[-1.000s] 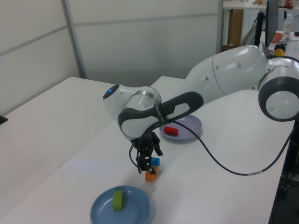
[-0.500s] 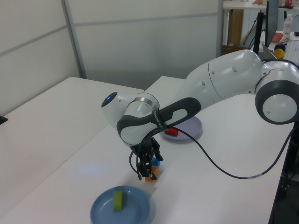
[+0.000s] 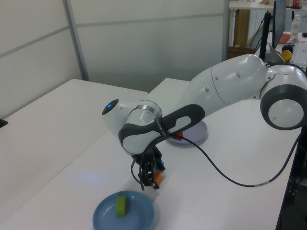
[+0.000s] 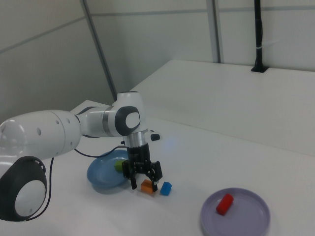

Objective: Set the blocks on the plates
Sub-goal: 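Lower the gripper onto the orange block and close on it, then carry the orange block onto the light blue plate and release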

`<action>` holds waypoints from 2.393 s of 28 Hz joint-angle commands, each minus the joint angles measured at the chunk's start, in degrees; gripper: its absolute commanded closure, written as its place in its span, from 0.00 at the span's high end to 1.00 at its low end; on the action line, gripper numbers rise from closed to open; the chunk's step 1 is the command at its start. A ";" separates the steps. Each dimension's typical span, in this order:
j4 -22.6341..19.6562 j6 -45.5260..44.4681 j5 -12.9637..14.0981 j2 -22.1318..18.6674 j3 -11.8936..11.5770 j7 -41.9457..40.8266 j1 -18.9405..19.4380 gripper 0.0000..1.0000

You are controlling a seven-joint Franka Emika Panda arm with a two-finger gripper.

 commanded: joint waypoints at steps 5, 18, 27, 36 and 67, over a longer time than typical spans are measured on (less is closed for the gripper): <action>-0.15 3.29 -0.95 0.80 -0.16 0.53 0.52 0.91; 0.46 3.99 -0.59 0.62 -0.60 -0.70 -0.09 0.00; 0.64 3.99 0.20 -1.04 -0.69 -0.62 -0.62 0.00; 2.13 3.29 2.56 -5.17 0.19 0.26 0.26 0.00; 0.20 4.17 -1.56 -0.70 0.10 11.60 13.80 0.07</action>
